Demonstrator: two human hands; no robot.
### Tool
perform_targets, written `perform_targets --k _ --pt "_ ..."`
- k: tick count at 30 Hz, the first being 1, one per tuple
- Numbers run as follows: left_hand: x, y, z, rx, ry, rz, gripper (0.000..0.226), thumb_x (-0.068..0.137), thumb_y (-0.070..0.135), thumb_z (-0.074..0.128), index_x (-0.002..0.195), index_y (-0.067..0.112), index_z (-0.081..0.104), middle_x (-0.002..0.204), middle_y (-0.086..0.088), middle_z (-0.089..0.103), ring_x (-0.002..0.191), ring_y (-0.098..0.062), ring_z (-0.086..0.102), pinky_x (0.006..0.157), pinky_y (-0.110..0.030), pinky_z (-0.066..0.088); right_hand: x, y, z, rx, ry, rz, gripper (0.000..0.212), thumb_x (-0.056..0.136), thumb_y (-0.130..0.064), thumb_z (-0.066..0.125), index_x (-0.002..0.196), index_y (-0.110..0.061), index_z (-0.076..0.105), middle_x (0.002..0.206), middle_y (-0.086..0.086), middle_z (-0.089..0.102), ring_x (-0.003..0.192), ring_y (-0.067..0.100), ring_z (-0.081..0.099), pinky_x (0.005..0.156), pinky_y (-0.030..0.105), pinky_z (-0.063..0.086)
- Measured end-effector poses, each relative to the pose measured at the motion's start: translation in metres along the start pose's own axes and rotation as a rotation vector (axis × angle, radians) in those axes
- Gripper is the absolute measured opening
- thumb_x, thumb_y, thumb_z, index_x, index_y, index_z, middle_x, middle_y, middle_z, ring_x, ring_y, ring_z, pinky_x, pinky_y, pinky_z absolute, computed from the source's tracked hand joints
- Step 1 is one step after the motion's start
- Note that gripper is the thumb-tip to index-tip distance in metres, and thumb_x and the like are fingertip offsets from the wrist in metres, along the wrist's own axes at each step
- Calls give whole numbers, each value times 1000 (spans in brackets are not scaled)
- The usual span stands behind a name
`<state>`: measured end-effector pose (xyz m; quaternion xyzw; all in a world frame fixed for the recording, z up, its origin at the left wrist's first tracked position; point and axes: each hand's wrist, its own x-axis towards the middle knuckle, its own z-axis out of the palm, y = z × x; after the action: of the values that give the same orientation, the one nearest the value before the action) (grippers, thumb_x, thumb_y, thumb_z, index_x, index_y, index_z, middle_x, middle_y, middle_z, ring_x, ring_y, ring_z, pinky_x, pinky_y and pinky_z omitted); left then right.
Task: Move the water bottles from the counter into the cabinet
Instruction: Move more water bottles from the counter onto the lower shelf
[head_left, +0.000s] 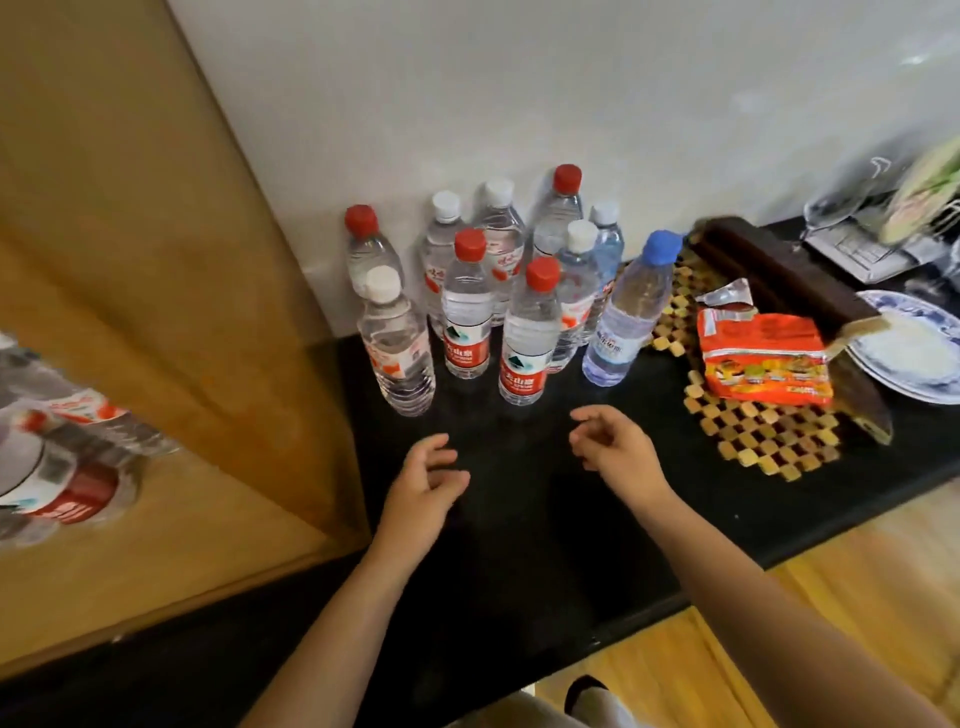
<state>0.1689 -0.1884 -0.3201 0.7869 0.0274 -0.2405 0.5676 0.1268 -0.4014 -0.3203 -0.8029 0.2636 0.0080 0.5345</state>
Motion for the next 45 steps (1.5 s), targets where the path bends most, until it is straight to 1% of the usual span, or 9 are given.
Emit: perform_targets --k 4,8,15,21,28,34,39,42,45 --pt "40 29 8 -102 461 38 83 75 5 72 142 16 25 144 -7 34 127 -21 41 107 -39 36 42 -6 -35 96 192 -4 52 81 -7 66 126 -14 43 110 4 57 100 19 59 91 40 51" --pt "67 54 0 -110 603 31 100 66 0 77 144 21 18 150 -7 26 137 -25 29 113 -42 27 80 -18 -58 136 273 -94 76 72 -5 75 135 -9 33 132 12 48 118 25 52 102 43 43" --pt "86 61 -8 -176 525 82 97 65 -15 67 142 21 21 142 -4 40 133 -23 37 110 -43 31 112 -30 -64 121 209 -173 63 74 -12 74 127 -8 39 124 5 52 118 24 52 99 36 42" --pt "90 69 -11 -312 508 187 77 73 10 74 137 24 33 119 11 49 109 -5 43 95 -28 33 114 -31 -70 82 136 -209 54 84 -14 64 130 -8 36 127 7 50 120 22 49 98 33 41" --pt "79 56 -16 -42 501 248 73 68 18 79 131 15 42 132 -6 48 123 -20 46 107 -42 37 85 -27 -73 22 18 -211 60 83 -16 65 132 -6 33 132 11 48 123 25 49 103 46 42" --pt "29 34 -3 73 428 285 72 67 35 77 129 24 43 127 4 46 111 -9 46 96 -30 39 42 -12 -56 3 -106 -197 66 81 -19 66 135 -16 28 132 5 48 123 22 48 102 42 41" --pt "-16 8 8 230 423 285 82 46 60 71 120 35 45 108 19 42 101 -1 44 86 -23 39 13 -7 -33 16 -294 -210 64 75 -26 72 126 -37 34 125 -11 53 118 9 52 99 36 44" --pt "-22 3 4 250 355 302 76 44 50 80 109 47 41 102 28 41 97 2 46 81 -13 35 -8 -8 -19 44 -433 -191 60 68 -41 72 115 -54 38 118 -24 56 113 -5 53 88 20 46" --pt "-18 0 -3 141 169 277 88 47 22 88 108 54 34 113 25 44 107 2 48 92 -19 38 -24 -9 -4 58 -486 -193 58 70 -40 71 116 -54 39 113 -35 56 110 -12 52 79 6 46"
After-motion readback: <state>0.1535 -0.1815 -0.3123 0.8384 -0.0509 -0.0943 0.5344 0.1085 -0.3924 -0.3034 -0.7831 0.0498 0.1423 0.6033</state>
